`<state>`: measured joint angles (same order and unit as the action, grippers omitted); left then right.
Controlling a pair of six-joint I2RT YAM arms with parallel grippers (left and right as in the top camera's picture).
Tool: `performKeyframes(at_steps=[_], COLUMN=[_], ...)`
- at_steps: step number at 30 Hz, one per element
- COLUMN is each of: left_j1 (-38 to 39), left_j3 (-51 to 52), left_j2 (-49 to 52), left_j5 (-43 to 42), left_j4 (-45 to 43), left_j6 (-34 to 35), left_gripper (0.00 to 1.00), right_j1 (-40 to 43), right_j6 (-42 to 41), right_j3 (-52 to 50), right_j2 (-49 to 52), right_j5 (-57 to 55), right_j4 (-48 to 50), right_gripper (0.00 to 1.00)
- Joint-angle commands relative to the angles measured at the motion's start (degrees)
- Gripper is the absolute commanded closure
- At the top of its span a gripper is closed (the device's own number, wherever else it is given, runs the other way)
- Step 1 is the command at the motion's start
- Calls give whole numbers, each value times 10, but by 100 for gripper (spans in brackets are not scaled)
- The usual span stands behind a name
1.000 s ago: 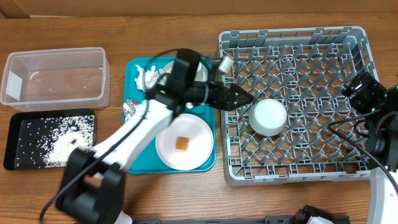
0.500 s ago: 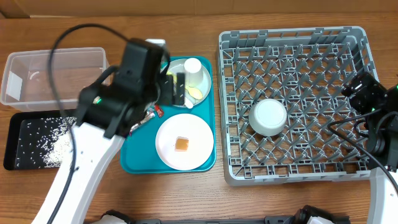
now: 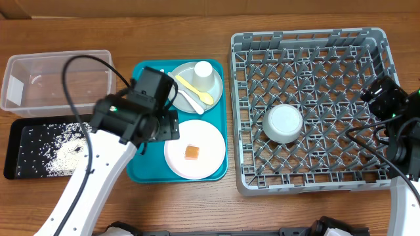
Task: Sort waste into correct bins and load items into the dishwasher rack
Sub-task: 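Move the left gripper to the rim of the white plate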
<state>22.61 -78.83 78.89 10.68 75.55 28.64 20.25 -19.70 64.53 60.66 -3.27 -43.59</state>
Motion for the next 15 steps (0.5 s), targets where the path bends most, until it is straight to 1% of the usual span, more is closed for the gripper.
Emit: performKeyframes(at_steps=[1, 3, 5, 8, 10, 13, 15], left_j1=[-2, -1, 0, 21, 48, 93, 124], left_j3=[59, 84, 95, 95, 95, 95, 95], left_j2=[4, 4, 4, 4, 5, 14, 31], left_j5=[-78, -136, -179, -209, -194, -149, -146], left_j4=[-46, -87, -116, -151, -176, -189, -193], left_j6=[-1, -24, -30, -52, -64, -60, -57], left_gripper=[10, 12, 13, 13, 14, 16, 17], right_j1=[2, 2, 2, 2, 2, 2, 2], right_j6=[-5, -5, -5, -5, -5, -5, -5], right_j3=[15, 15, 15, 15, 15, 15, 15], right_j2=[-1, -1, -1, -1, -1, -1, -1], right_j5=[-5, -5, -5, -5, -5, -5, -5], right_j4=[2, 2, 2, 2, 2, 2, 2], right_gripper=[0, 0, 0, 0, 0, 0, 0])
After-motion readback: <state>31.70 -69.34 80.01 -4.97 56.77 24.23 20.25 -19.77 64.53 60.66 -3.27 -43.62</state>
